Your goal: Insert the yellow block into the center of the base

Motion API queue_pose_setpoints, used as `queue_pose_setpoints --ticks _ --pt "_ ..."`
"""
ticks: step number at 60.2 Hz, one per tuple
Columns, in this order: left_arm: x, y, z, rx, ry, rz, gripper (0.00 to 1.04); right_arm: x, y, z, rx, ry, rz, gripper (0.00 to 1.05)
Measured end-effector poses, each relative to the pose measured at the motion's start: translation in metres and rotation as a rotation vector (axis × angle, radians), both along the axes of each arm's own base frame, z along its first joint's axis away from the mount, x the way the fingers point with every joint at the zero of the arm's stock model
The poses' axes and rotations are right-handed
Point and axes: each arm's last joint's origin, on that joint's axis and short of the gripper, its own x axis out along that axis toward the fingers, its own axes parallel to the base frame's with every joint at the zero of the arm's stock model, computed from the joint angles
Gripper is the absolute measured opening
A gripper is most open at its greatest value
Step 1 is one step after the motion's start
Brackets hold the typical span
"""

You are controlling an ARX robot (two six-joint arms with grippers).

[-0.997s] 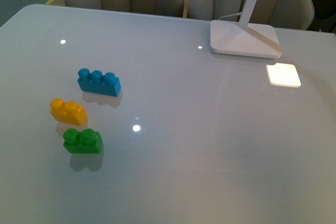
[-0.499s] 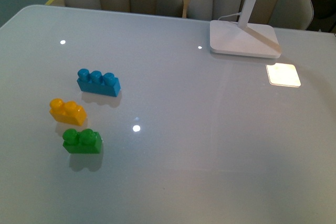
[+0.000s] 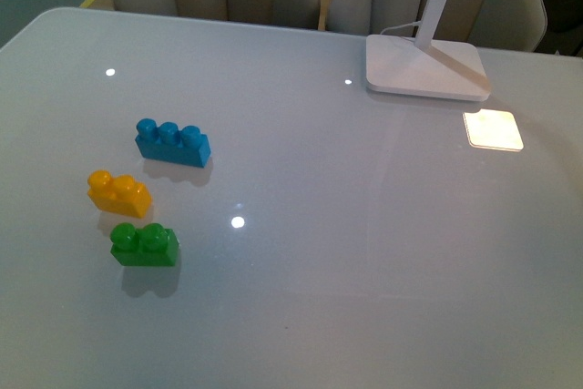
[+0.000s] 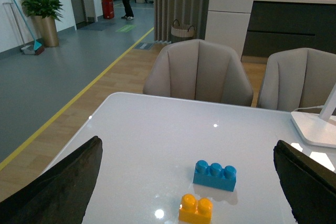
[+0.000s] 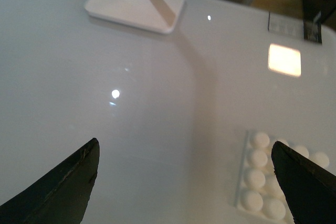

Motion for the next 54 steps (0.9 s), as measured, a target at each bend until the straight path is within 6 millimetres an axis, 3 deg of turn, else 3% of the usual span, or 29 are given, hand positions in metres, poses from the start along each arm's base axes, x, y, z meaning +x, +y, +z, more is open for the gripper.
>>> queue_pose_setpoints --ticks 10,26,54 --pt "0.0 0.0 0.0 0.0 0.0 0.0 0.97 0.032 -0.041 -0.048 0.084 0.166 -0.092 0.96" --pt "0.0 0.0 0.0 0.0 0.0 0.0 0.97 0.066 -0.07 -0.102 0.144 0.292 -0.136 0.96" --pt "0.0 0.0 0.0 0.0 0.0 0.0 0.97 0.11 -0.105 -0.131 0.163 0.343 -0.217 0.96"
